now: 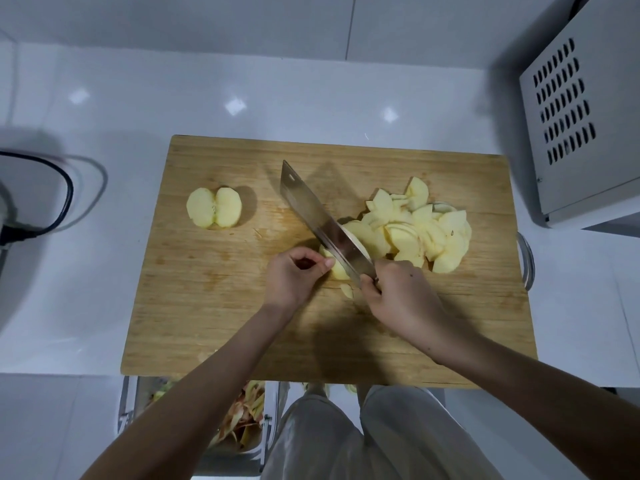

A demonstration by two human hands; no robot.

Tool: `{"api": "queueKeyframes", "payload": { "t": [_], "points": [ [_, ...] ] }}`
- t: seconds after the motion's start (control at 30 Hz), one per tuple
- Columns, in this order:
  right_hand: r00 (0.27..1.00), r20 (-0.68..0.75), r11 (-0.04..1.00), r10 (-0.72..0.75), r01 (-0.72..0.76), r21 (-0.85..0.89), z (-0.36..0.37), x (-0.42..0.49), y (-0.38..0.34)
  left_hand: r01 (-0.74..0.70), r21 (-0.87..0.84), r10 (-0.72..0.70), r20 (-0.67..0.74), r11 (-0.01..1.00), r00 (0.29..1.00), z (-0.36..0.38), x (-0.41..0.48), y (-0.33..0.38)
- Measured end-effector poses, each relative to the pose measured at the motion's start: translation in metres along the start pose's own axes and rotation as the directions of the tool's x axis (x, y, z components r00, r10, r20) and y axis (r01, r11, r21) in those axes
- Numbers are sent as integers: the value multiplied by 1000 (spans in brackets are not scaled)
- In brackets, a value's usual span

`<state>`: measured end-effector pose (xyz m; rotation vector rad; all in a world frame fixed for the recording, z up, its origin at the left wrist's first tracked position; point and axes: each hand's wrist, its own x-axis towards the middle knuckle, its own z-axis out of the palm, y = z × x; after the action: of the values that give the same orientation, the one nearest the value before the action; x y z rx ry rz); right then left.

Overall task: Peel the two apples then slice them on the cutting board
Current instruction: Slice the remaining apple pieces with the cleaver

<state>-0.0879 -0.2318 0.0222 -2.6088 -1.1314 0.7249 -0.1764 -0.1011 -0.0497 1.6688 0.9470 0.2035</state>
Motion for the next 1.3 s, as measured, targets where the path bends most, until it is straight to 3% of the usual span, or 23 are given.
{"api": "queueKeyframes", "payload": {
  "t": [0.63, 0.9, 1.3],
  "points": [
    [998, 54, 1000, 20, -20, -4, 1, 5, -3, -52, 1, 52, -5, 999, 999, 1, 1, -11],
    [999, 45, 1000, -1, 1, -2, 17, 10, -3, 0, -10, 0, 19, 1000, 1000, -2, 2, -8],
    [999, 33, 998, 38, -39, 48, 0, -2, 5, -36, 185, 34, 18, 982, 999, -1, 0, -2]
  ]
}}
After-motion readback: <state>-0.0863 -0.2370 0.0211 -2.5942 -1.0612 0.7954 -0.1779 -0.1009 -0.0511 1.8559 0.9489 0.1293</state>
